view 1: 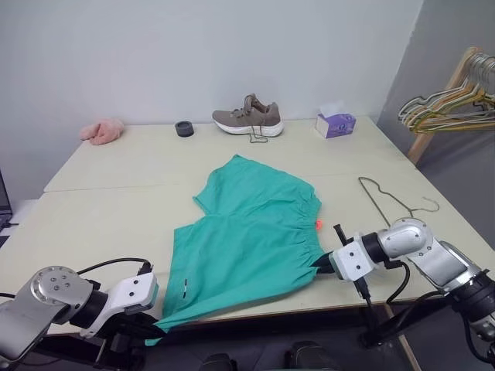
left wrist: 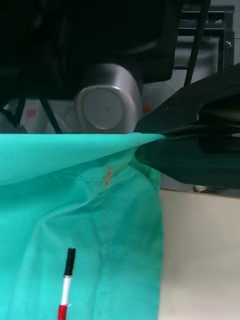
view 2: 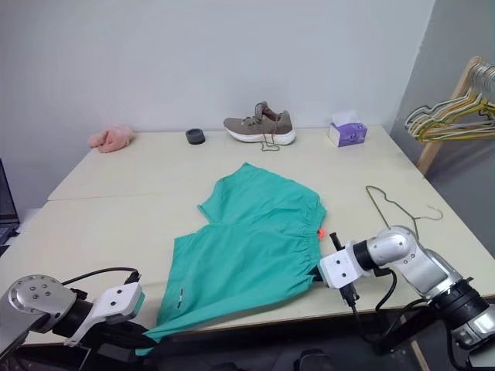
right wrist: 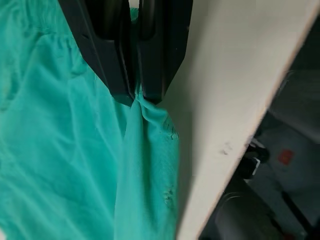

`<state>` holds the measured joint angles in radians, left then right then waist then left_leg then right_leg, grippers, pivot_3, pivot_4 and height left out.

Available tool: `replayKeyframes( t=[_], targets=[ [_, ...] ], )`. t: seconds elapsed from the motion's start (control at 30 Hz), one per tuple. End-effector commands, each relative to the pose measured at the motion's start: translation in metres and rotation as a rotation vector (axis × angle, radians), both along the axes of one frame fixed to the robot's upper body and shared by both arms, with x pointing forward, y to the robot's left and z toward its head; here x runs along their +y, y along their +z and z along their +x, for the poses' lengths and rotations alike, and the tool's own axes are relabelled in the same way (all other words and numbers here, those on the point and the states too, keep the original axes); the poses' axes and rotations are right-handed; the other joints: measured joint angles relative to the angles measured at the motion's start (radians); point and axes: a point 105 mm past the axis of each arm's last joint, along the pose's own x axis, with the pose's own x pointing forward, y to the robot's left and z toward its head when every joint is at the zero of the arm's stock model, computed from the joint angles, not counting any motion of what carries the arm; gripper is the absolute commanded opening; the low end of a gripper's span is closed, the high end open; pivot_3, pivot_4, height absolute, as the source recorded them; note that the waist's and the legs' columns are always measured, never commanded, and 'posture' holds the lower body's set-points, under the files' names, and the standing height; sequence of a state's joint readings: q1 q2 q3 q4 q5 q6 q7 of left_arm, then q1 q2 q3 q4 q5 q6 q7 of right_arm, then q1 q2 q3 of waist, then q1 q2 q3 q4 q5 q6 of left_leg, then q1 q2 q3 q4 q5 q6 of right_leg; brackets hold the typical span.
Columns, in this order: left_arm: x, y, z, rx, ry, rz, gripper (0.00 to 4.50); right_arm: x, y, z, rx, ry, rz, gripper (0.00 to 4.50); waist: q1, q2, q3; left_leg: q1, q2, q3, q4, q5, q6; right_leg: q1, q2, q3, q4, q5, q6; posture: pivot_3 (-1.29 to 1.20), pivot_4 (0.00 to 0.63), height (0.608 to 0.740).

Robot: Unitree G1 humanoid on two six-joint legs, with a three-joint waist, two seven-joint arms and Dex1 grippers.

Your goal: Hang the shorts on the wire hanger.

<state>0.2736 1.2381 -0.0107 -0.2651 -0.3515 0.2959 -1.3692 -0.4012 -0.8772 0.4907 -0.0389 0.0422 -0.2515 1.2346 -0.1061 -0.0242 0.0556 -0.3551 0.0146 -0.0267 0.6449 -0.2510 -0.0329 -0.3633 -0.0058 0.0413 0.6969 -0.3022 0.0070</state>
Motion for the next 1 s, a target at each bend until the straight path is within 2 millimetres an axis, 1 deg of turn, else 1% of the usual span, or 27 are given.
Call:
replayKeyframes(
  t=[0.03, 0.07, 0.17, 0.23, 0.33, 0.43, 0.5, 0.53, 0.57, 0.63, 0.7, 0.73, 0.8, 0.87, 0.93, 1.0],
  targets=[
    [-0.009, 0.005, 0.006, -0.048, -0.031, -0.027, 0.02, -0.007, 0.008, -0.004, 0.027, -0.005, -0.056, 0.00, 0.000, 0.000, 0.000, 0.000, 0.000, 0.000, 0.000, 0.000, 0.000, 0.000, 0.001, 0.000, 0.000, 0.001, 0.001, -0.10, 0.000, 0.740],
    [-0.013, 0.006, 0.005, -0.034, -0.028, -0.045, 0.02, -0.009, 0.008, -0.006, 0.044, -0.004, -0.067, 0.00, 0.000, 0.000, 0.000, 0.000, 0.000, 0.000, 0.000, 0.000, 0.000, 0.000, 0.001, 0.000, 0.000, 0.001, 0.002, -0.10, 0.000, 0.740],
    [-0.022, 0.011, -0.002, 0.024, -0.029, -0.094, 0.64, -0.009, 0.013, -0.010, 0.060, 0.004, -0.072, 0.84, -0.001, -0.001, 0.001, 0.000, 0.000, 0.001, 0.000, 0.000, 0.000, -0.001, 0.002, 0.001, 0.000, 0.002, 0.004, -0.10, 0.000, 0.740],
    [-0.026, 0.016, -0.006, 0.055, -0.032, -0.123, 1.21, -0.008, 0.020, -0.013, 0.091, -0.005, -0.053, 1.49, -0.002, -0.001, 0.001, 0.000, 0.000, 0.001, 0.000, 0.000, -0.001, -0.001, 0.002, 0.001, 0.000, 0.002, 0.005, -0.11, 0.000, 0.740],
    [-0.030, 0.023, -0.010, 0.086, -0.039, -0.158, 2.15, -0.007, 0.033, -0.015, 0.146, -0.045, -0.004, 2.57, -0.003, -0.001, 0.001, 0.000, 0.001, 0.001, 0.000, 0.000, -0.001, -0.001, 0.002, 0.001, 0.000, 0.002, 0.005, -0.11, 0.000, 0.740],
    [-0.031, 0.025, -0.011, 0.075, -0.051, -0.174, 3.04, -0.007, 0.049, -0.010, 0.181, -0.140, 0.095, 3.60, -0.003, -0.001, 0.002, 0.000, 0.002, 0.001, 0.000, -0.001, -0.001, -0.002, 0.002, 0.000, 0.000, 0.002, 0.004, -0.11, 0.000, 0.740],
    [-0.036, 0.029, -0.005, 0.032, -0.036, -0.208, 3.66, -0.011, 0.061, -0.001, 0.194, -0.243, 0.187, 3.63, -0.002, -0.001, 0.002, 0.000, 0.002, 0.001, -0.001, -0.001, -0.001, -0.002, 0.002, 0.000, 0.000, 0.002, 0.004, -0.11, 0.000, 0.740],
    [-0.039, 0.034, 0.000, 0.005, -0.022, -0.239, 3.96, -0.014, 0.067, 0.006, 0.189, -0.314, 0.238, 3.63, -0.002, -0.001, 0.002, -0.001, 0.002, 0.001, -0.001, -0.001, -0.001, -0.002, 0.002, 0.001, 0.000, 0.002, 0.004, -0.11, 0.000, 0.740],
    [-0.046, 0.041, 0.010, -0.057, -0.002, -0.291, 4.27, -0.019, 0.074, 0.015, 0.173, -0.395, 0.305, 3.63, -0.002, -0.001, 0.002, -0.001, 0.002, 0.001, 0.000, -0.001, -0.001, -0.003, 0.002, 0.001, 0.000, 0.002, 0.004, -0.11, 0.000, 0.740],
    [-0.059, 0.063, 0.029, -0.142, 0.055, -0.432, 4.27, -0.034, 0.088, 0.039, 0.095, -0.585, 0.454, 3.63, 0.003, -0.003, 0.002, -0.001, 0.001, 0.001, 0.000, -0.001, -0.001, -0.004, 0.002, 0.001, 0.000, 0.003, 0.005, -0.12, 0.000, 0.740],
    [-0.063, 0.076, 0.039, -0.189, 0.062, -0.474, 4.27, -0.050, 0.094, 0.054, 0.029, -0.737, 0.559, 3.63, 0.009, -0.007, 0.000, -0.002, 0.001, 0.000, 0.001, -0.001, -0.001, -0.004, 0.003, 0.000, 0.000, 0.004, 0.006, -0.12, 0.000, 0.740],
    [-0.061, 0.081, 0.046, -0.223, 0.063, -0.462, 4.27, -0.060, 0.097, 0.060, 0.008, -0.827, 0.613, 3.63, 0.009, -0.007, 0.000, -0.004, 0.001, 0.001, 0.001, -0.001, -0.001, -0.004, 0.004, 0.000, 0.000, 0.004, 0.007, -0.13, 0.000, 0.740],
    [-0.055, 0.088, 0.065, -0.324, 0.076, -0.418, 4.27, -0.077, 0.093, 0.068, 0.003, -0.982, 0.656, 3.63, 0.009, -0.006, 0.000, -0.007, 0.000, 0.001, 0.001, -0.001, -0.001, -0.006, 0.005, 0.002, 0.000, 0.004, 0.007, -0.14, 0.000, 0.740],
    [-0.054, 0.096, 0.090, -0.464, 0.089, -0.392, 4.27, -0.104, 0.082, 0.083, -0.062, -1.192, 0.650, 3.63, 0.008, -0.006, 0.000, -0.009, -0.001, 0.002, 0.001, -0.001, -0.001, -0.008, 0.005, 0.003, 0.000, 0.004, 0.007, -0.14, 0.000, 0.740],
    [-0.065, 0.110, 0.112, -0.575, 0.107, -0.433, 4.27, -0.141, 0.070, 0.098, -0.132, -1.478, 0.605, 3.63, 0.007, -0.005, -0.001, -0.008, -0.002, 0.003, 0.001, -0.001, -0.001, -0.008, 0.005, 0.004, -0.001, 0.004, 0.007, -0.15, 0.000, 0.740],
    [-0.082, 0.118, 0.119, -0.595, 0.072, -0.485, 4.27, -0.165, 0.059, 0.104, -0.093, -1.645, 0.575, 3.63, 0.001, -0.005, 0.000, -0.009, -0.002, 0.004, 0.002, -0.001, -0.001, -0.008, 0.005, 0.006, -0.001, 0.006, 0.010, -0.15, 0.000, 0.740]
  ],
)
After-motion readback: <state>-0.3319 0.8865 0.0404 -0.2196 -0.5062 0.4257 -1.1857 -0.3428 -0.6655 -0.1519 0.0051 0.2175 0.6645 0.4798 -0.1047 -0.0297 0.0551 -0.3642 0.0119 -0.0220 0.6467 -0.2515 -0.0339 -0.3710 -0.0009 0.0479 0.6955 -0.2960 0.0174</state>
